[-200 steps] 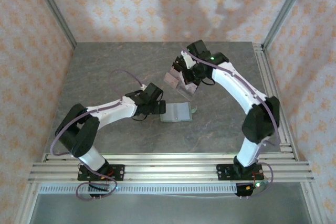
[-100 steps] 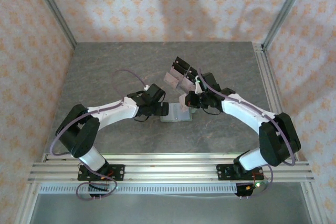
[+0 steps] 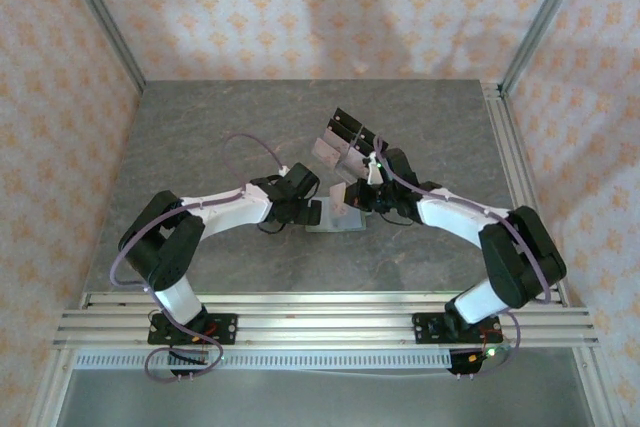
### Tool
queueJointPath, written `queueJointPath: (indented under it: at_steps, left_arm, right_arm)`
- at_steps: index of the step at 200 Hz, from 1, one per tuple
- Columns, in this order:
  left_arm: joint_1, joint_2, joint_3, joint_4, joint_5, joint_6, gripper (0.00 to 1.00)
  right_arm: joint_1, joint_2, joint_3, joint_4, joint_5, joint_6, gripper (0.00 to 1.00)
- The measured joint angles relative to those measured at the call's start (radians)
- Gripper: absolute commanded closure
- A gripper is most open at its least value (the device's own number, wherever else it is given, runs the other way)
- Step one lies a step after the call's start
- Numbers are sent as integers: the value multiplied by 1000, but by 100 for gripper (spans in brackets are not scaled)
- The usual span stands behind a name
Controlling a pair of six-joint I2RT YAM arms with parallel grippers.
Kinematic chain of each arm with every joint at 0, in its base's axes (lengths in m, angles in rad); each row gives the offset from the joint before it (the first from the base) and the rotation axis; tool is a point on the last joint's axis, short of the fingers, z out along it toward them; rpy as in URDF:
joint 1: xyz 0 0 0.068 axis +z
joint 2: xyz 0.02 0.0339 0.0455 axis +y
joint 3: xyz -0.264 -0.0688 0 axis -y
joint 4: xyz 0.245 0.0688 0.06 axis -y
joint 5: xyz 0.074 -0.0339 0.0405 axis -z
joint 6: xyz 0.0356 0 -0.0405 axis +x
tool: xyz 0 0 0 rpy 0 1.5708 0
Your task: Put the credit cards into the card holder
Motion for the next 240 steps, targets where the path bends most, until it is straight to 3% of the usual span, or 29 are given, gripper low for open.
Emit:
queueJointPath:
  at_steps: [115,240]
  left_arm:
    - [0,0,-27,-28,-49,0,0]
    - [-2,-6,14,-16,-22,-26,0]
  right_arm:
    - [-61,60,-117,216,-70,65,100]
    - [-81,62,-137,262,-102,80,100]
